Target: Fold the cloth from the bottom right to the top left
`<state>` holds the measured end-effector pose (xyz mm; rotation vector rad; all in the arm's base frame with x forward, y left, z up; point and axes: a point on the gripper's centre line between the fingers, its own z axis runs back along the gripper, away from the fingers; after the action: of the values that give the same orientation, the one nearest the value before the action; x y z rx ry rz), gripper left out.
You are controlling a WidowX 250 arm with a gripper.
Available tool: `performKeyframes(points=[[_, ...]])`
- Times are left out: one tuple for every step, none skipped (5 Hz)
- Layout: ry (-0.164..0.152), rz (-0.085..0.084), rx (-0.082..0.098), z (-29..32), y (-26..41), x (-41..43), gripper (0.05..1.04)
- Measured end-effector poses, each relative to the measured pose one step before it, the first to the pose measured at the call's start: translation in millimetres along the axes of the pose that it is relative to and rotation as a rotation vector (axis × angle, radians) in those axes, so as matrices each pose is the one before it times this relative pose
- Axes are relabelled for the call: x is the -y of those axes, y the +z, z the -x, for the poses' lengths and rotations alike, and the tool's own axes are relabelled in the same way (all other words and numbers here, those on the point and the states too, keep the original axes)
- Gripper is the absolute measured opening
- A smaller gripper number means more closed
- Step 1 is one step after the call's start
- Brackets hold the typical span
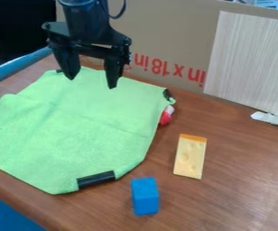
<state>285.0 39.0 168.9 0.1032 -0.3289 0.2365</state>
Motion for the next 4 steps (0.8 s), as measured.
performKeyframes(points=[[-0.0226, 0.0141, -0.0358, 5.46, -7.03, 2.3, 0.997], [-0.141, 0.0873, -0.0525, 10.21, -6.45, -15.74, 0.997], [-0.1592, 0.0818, -0.0294, 11.17, -4.68, -1.86, 0.997], [-0.1362, 0.0506, -0.0201, 10.71, -8.23, 2.86, 0.997]])
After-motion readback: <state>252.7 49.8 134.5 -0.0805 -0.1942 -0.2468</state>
